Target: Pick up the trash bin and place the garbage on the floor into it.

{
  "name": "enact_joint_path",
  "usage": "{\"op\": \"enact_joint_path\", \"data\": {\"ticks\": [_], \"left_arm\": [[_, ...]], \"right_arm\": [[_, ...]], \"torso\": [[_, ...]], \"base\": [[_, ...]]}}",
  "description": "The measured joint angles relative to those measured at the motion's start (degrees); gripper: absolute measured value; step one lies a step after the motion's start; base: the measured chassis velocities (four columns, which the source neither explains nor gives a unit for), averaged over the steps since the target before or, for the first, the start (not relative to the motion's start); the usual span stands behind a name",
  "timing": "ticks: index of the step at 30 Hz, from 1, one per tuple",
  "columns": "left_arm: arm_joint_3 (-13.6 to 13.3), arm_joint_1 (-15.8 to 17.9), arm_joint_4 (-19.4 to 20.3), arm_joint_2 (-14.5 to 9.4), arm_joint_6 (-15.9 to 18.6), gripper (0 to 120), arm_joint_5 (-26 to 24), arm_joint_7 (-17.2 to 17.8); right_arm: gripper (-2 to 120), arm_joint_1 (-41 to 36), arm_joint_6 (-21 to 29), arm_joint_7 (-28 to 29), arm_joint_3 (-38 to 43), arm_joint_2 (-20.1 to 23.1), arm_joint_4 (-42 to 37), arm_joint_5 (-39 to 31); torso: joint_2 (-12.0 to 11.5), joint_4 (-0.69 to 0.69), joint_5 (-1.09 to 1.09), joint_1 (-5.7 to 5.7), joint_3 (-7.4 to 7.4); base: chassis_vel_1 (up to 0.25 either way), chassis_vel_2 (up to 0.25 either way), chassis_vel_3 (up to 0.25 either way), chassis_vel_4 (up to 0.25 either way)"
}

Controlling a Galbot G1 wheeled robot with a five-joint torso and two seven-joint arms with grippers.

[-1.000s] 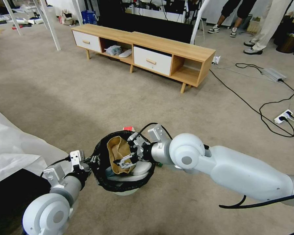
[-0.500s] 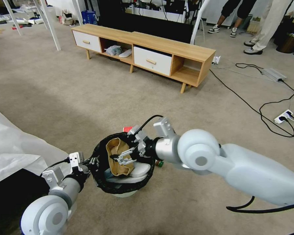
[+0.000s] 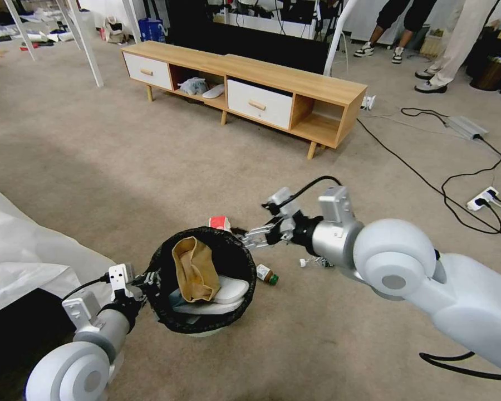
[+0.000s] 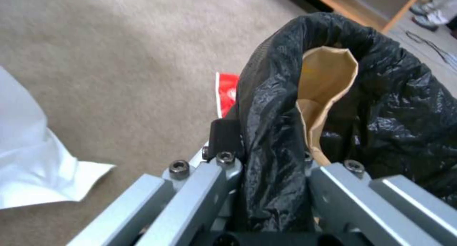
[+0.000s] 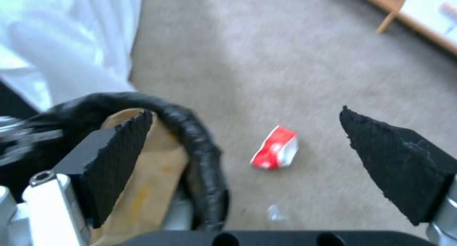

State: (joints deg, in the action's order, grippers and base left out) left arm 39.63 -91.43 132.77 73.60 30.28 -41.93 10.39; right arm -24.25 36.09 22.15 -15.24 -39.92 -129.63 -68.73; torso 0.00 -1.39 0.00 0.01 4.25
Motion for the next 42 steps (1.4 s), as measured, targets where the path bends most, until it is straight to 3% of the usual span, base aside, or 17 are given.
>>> {"op": "enact_joint_path", "data": {"ticks": [9,21,27,42], "left_arm": [[0.64,-2.61,1.86,2.54,-1.58,0,3.05,0.02],[1.36,-5.16,3.88,6.31,-2.71,0,8.51,-1.87],[1.4,-6.3,4.75,7.23,-3.46,0,11.17,-3.62],[1.55,-7.35,5.58,8.34,-4.92,0,11.86,-5.06]], "right_arm": [[100,-4.28,-4.02,0.14,2.48,-0.96,0.33,10.25],[100,-18.83,-8.95,0.72,11.41,0.4,0.37,22.93],[100,-25.33,-10.66,0.94,14.26,-1.93,1.0,28.83],[100,-28.63,-11.63,0.97,15.92,-5.45,1.6,30.16]], "torso": [[0.0,0.0,0.0,0.0,0.0],[0.0,-0.01,0.0,0.0,0.0],[0.0,-0.01,0.0,0.0,0.0],[0.0,-0.01,-0.01,0.0,0.0]], "base": [[0.0,0.0,0.0,0.0],[0.0,0.0,0.0,0.0],[0.0,0.0,0.0,0.0],[0.0,0.0,0.0,0.0]]}}
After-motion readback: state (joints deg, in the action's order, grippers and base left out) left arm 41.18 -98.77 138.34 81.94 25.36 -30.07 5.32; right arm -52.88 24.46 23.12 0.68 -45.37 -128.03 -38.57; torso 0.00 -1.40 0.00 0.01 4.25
